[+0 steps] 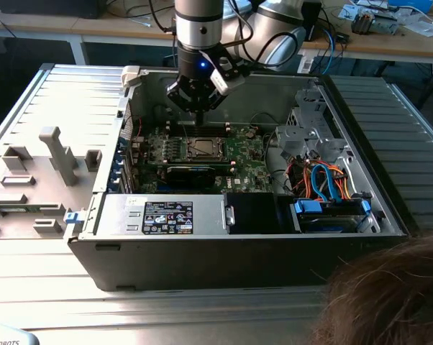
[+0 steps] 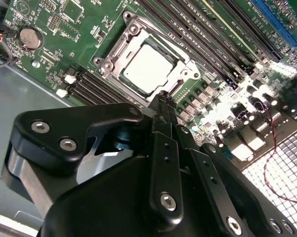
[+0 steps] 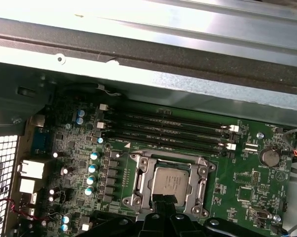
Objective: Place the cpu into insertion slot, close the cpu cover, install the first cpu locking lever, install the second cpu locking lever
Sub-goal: 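Install the first cpu locking lever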
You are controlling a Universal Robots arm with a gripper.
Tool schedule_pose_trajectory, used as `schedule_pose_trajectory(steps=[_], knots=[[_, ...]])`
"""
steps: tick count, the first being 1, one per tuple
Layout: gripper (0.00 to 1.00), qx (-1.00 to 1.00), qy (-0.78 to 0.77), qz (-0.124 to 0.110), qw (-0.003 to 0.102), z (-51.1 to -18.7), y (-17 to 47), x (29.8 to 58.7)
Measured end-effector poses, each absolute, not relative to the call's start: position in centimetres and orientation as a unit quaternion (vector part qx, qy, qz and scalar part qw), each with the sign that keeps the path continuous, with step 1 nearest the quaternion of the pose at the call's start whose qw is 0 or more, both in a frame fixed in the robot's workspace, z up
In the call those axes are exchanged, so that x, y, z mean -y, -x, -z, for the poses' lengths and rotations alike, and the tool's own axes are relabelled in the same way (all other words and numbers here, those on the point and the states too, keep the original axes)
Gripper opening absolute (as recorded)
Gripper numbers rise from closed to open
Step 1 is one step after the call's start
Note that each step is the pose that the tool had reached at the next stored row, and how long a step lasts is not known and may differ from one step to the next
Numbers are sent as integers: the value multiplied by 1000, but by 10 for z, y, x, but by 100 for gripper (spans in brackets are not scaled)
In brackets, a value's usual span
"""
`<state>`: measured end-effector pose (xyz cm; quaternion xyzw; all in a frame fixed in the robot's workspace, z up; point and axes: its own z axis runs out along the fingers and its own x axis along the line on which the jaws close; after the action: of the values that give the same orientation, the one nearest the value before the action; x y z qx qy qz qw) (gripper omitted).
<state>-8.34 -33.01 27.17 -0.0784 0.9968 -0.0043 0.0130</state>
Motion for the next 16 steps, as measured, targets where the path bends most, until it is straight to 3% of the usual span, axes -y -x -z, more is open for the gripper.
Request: schedule_pose_trajectory(steps=[16], knots=[[11, -997, 78, 4, 13, -271, 87, 330]])
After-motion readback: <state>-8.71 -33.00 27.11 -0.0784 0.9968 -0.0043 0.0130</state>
